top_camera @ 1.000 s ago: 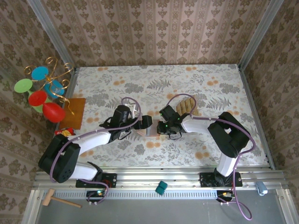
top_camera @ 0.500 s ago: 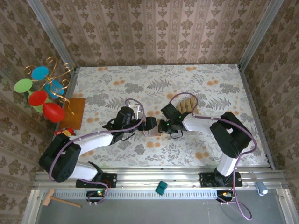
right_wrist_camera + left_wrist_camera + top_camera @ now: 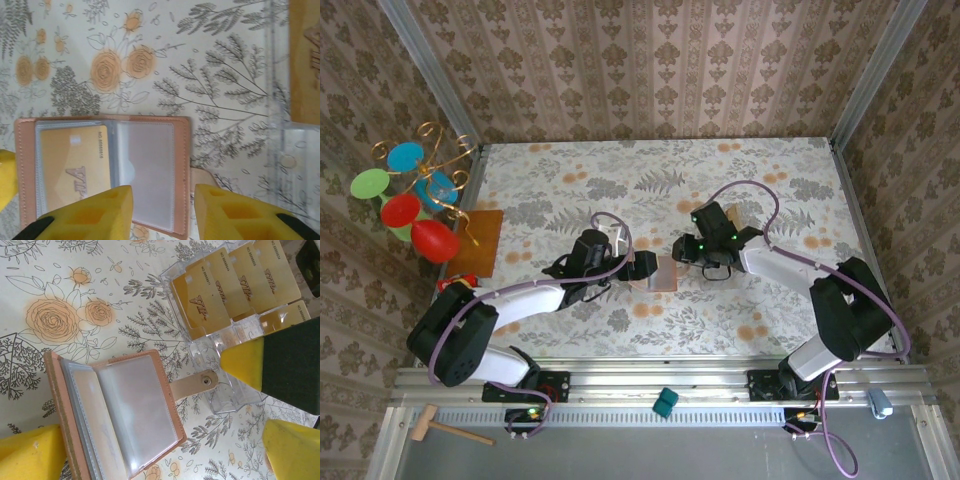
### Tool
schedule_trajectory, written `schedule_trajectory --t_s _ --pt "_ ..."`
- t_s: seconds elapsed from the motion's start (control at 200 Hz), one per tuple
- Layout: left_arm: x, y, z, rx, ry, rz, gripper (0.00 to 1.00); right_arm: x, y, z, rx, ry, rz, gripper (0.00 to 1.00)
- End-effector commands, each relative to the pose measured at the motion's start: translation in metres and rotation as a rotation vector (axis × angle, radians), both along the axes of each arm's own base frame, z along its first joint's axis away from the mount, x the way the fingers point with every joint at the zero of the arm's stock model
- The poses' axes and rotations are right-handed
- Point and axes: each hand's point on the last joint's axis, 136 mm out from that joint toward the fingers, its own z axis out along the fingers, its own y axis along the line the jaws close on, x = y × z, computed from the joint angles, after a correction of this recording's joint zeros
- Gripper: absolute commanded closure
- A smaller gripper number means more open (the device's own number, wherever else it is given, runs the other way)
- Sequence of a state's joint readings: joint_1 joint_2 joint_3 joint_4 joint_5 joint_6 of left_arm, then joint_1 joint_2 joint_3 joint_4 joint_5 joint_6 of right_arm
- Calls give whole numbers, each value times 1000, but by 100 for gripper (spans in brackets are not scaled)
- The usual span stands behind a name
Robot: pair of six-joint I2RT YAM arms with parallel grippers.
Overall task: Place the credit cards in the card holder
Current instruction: Close the card holder at the center of the table.
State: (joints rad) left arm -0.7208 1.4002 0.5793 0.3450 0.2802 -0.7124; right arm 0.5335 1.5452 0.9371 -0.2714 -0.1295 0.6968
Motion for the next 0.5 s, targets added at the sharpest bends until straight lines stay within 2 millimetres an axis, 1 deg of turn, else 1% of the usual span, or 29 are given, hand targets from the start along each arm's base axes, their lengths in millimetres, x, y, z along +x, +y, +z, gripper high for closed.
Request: schedule_trajectory --t_s 0.0,0.145,0.355,0.42,0.495 --pt "6 -9 15 -31 -31 0 0 -8 -22 -4 -100 15 -21 59" --pt "6 -10 15 -28 -31 -2 0 -15 -23 -16 -110 45 -12 58" --pt "7 -10 16 -24 -32 -1 0 -15 -15 -28 -92 74 7 60" --pt "6 -10 17 -23 -35 -2 0 -16 -12 -34 -98 85 17 63" --pt "6 -10 18 -22 -37 -1 0 -15 -7 -37 -88 92 24 69"
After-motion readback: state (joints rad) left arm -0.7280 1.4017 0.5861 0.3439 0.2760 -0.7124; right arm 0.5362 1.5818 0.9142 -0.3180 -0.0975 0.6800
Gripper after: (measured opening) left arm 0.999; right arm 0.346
